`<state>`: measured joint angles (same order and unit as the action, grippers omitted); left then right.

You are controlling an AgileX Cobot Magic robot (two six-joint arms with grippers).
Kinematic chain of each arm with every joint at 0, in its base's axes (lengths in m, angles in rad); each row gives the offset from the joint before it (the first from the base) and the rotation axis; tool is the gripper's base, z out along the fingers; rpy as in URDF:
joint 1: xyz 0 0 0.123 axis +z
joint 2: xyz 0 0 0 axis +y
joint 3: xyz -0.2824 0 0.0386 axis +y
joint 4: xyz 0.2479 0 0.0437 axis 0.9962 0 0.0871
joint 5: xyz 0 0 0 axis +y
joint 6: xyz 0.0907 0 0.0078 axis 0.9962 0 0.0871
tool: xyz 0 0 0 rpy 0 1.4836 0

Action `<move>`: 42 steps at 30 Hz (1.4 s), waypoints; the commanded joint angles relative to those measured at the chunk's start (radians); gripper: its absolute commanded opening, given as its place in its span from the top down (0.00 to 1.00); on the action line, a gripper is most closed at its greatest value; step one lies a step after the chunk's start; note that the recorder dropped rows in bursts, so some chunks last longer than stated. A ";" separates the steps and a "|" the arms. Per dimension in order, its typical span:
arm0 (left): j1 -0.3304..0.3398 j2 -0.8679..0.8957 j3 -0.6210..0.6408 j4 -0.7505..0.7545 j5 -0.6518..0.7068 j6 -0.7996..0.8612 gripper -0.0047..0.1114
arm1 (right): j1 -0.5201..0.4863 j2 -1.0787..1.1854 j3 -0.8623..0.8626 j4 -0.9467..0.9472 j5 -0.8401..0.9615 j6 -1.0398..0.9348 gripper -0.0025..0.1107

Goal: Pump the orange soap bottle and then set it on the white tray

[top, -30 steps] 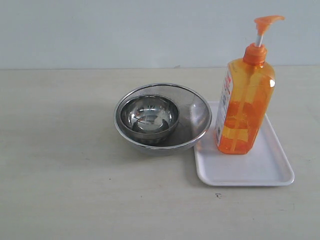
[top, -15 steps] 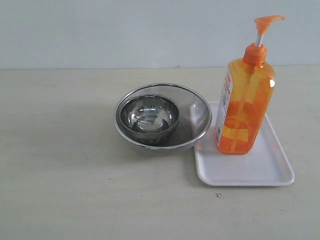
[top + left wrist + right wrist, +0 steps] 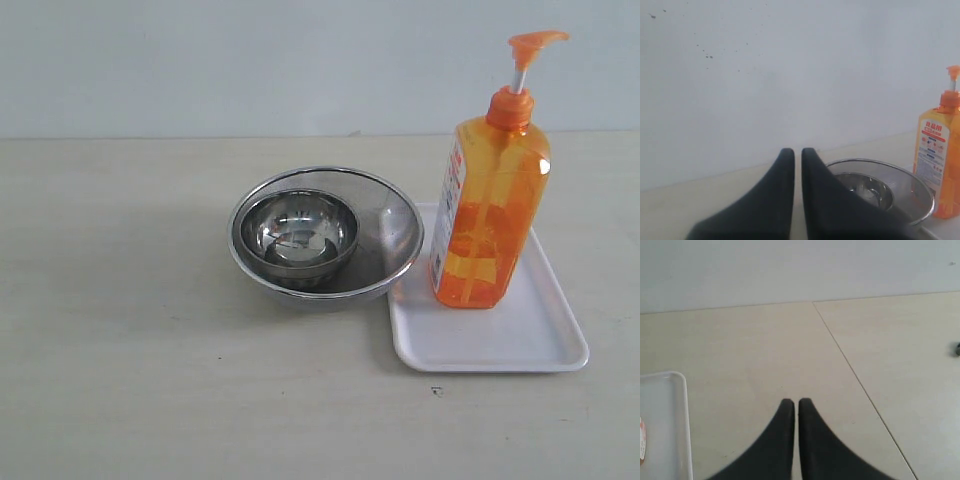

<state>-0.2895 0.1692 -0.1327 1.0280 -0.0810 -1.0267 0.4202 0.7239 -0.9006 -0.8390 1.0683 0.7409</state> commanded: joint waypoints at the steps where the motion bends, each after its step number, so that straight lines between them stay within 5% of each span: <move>1: 0.053 -0.024 0.032 0.001 -0.031 -0.068 0.92 | -0.003 -0.006 -0.001 -0.002 -0.008 0.001 0.98; 13: 0.179 -0.034 0.074 0.001 -0.136 -0.099 0.92 | -0.003 -0.006 -0.001 -0.004 -0.008 0.001 0.98; 26: 0.187 -0.034 0.076 -0.017 -0.121 -0.034 0.92 | -0.003 -0.006 -0.001 -0.004 -0.008 0.001 0.98; 32: 0.187 -0.034 0.105 -0.529 -0.120 0.494 0.92 | -0.003 -0.006 -0.001 -0.004 -0.008 0.001 0.98; 42: 0.187 -0.034 0.123 -0.901 -0.084 0.909 0.92 | -0.003 -0.006 -0.001 -0.004 -0.008 0.001 0.98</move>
<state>-0.1058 0.1423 -0.0146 0.2560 -0.1802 -0.2446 0.4202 0.7239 -0.9006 -0.8390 1.0646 0.7409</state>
